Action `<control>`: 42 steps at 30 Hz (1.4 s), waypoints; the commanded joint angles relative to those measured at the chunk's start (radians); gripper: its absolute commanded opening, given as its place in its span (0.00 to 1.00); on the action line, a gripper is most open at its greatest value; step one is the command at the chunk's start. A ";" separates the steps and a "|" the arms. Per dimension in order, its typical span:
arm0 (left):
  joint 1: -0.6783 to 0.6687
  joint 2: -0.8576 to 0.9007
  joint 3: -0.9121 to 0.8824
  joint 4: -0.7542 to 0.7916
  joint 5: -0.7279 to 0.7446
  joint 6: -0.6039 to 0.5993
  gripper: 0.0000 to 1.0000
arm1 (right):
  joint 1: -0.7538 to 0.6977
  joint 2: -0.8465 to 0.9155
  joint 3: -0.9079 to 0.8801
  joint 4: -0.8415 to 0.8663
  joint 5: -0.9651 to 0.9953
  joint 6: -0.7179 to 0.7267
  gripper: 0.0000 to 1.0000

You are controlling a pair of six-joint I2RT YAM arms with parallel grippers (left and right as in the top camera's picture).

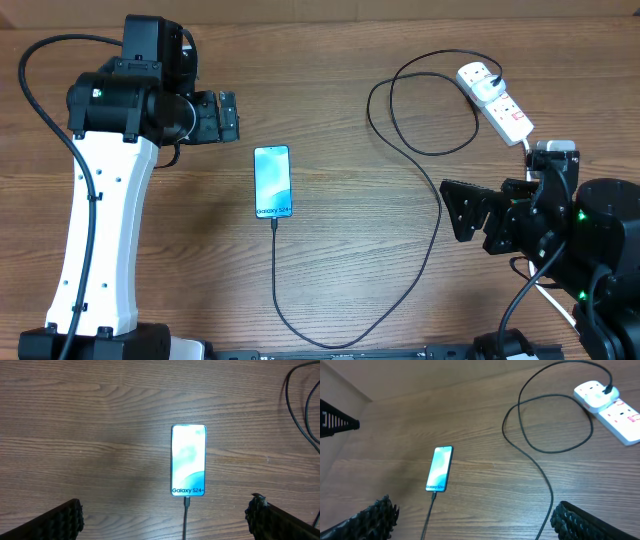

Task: Plug charger to phone and switch on socket

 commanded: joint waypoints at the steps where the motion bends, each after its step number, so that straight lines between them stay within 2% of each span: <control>1: 0.004 0.002 0.015 0.000 -0.010 -0.011 0.99 | -0.003 -0.002 0.023 0.033 0.040 -0.005 1.00; 5: 0.004 0.002 0.015 0.000 -0.010 -0.011 0.99 | -0.015 -0.025 -0.029 0.169 0.110 -0.005 1.00; 9: 0.004 0.002 0.015 0.000 -0.010 -0.011 1.00 | -0.057 -0.121 -0.166 0.357 0.140 -0.024 1.00; 13: 0.004 0.002 0.015 0.000 -0.010 -0.011 1.00 | -0.087 -0.269 -0.386 0.586 0.139 -0.031 1.00; 14: 0.004 0.002 0.015 0.000 -0.010 -0.011 1.00 | -0.097 -0.334 -0.490 0.681 0.139 -0.031 1.00; 21: 0.004 0.002 0.015 0.000 -0.010 -0.011 1.00 | -0.102 -0.551 -0.844 0.961 0.138 -0.030 1.00; 29: 0.004 0.002 0.015 0.000 -0.010 -0.011 1.00 | -0.101 -0.728 -1.091 1.085 0.138 -0.027 1.00; 42: 0.004 0.002 0.015 0.000 -0.010 -0.011 1.00 | -0.094 -0.824 -1.242 1.098 0.130 -0.027 1.00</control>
